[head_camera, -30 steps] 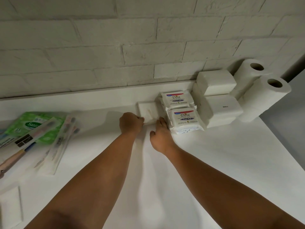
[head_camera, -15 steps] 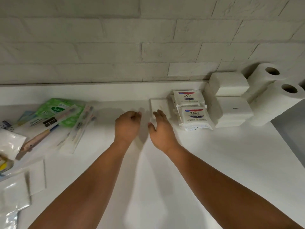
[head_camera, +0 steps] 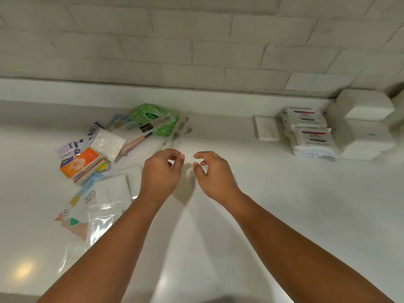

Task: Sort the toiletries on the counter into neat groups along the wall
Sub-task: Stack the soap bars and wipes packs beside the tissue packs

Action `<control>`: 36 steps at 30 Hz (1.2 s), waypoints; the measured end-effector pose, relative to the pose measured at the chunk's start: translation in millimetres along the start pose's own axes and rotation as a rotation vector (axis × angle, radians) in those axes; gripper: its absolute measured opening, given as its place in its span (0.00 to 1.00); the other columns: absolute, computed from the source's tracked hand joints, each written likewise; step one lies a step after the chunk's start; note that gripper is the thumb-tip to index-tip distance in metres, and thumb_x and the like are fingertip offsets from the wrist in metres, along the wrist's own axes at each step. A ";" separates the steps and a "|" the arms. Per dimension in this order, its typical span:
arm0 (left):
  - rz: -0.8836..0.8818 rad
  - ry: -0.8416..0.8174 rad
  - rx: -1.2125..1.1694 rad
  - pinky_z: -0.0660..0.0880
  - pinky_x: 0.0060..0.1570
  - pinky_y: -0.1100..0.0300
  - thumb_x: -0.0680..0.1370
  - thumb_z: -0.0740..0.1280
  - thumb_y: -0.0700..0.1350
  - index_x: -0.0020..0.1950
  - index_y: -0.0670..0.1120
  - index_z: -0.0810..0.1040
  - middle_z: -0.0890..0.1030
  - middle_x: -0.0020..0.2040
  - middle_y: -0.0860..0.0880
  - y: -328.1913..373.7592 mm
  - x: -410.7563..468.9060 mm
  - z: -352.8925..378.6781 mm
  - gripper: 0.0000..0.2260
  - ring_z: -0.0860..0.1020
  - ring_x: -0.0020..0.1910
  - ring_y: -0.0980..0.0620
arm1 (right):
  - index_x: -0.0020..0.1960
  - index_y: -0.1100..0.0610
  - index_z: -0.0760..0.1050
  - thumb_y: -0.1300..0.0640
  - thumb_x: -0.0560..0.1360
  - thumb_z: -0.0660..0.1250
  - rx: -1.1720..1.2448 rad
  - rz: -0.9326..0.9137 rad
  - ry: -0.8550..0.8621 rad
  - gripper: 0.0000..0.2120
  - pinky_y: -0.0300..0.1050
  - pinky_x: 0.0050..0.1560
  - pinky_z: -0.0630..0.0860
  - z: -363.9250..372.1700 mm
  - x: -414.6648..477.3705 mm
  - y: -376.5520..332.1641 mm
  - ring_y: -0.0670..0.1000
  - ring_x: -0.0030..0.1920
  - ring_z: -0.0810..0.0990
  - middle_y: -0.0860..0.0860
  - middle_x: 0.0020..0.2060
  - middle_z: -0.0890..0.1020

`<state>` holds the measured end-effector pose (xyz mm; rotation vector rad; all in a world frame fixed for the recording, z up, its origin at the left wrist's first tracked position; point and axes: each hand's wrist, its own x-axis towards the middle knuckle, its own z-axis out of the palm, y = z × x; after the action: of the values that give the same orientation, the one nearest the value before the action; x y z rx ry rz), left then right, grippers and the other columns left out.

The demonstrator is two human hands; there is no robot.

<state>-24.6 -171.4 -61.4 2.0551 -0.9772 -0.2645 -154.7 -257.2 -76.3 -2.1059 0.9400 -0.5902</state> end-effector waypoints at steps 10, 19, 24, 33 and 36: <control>-0.027 -0.071 0.224 0.77 0.54 0.52 0.77 0.72 0.45 0.61 0.47 0.81 0.82 0.58 0.49 -118.1 -7.1 -118.3 0.13 0.80 0.52 0.47 | 0.63 0.53 0.76 0.49 0.77 0.68 -0.058 0.111 -0.120 0.16 0.46 0.59 0.77 117.4 -30.9 -70.5 0.49 0.56 0.80 0.48 0.59 0.80; -0.140 -0.304 0.325 0.76 0.50 0.56 0.70 0.77 0.54 0.58 0.46 0.80 0.81 0.52 0.48 -170.4 -20.0 -155.5 0.21 0.79 0.50 0.49 | 0.67 0.54 0.72 0.39 0.65 0.77 -0.197 0.256 -0.284 0.37 0.45 0.60 0.74 181.3 -49.0 -101.7 0.51 0.58 0.77 0.50 0.58 0.76; -0.075 -0.393 0.362 0.76 0.49 0.58 0.67 0.80 0.56 0.57 0.48 0.80 0.80 0.52 0.50 -179.0 -26.3 -159.4 0.23 0.79 0.49 0.51 | 0.69 0.53 0.70 0.40 0.61 0.80 -0.332 0.236 -0.317 0.42 0.47 0.62 0.73 194.2 -56.3 -107.4 0.52 0.61 0.72 0.51 0.60 0.74; -0.040 -0.514 0.445 0.72 0.37 0.65 0.76 0.72 0.54 0.48 0.51 0.81 0.81 0.40 0.52 -170.3 -21.1 -162.2 0.08 0.79 0.40 0.53 | 0.62 0.53 0.73 0.45 0.65 0.78 -0.280 0.283 -0.245 0.30 0.44 0.56 0.73 198.9 -54.7 -107.0 0.51 0.55 0.73 0.49 0.52 0.76; -0.064 -0.487 0.266 0.71 0.38 0.65 0.77 0.72 0.51 0.45 0.52 0.81 0.82 0.41 0.54 -167.9 -15.8 -165.7 0.05 0.78 0.41 0.55 | 0.53 0.56 0.76 0.47 0.69 0.76 -0.136 0.333 -0.197 0.19 0.44 0.50 0.75 193.4 -55.7 -104.7 0.51 0.47 0.77 0.50 0.45 0.78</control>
<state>138.5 -1.7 -85.1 2.3197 -1.2923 -0.7281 -18.6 -81.1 -120.2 -2.0181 1.2094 -0.1497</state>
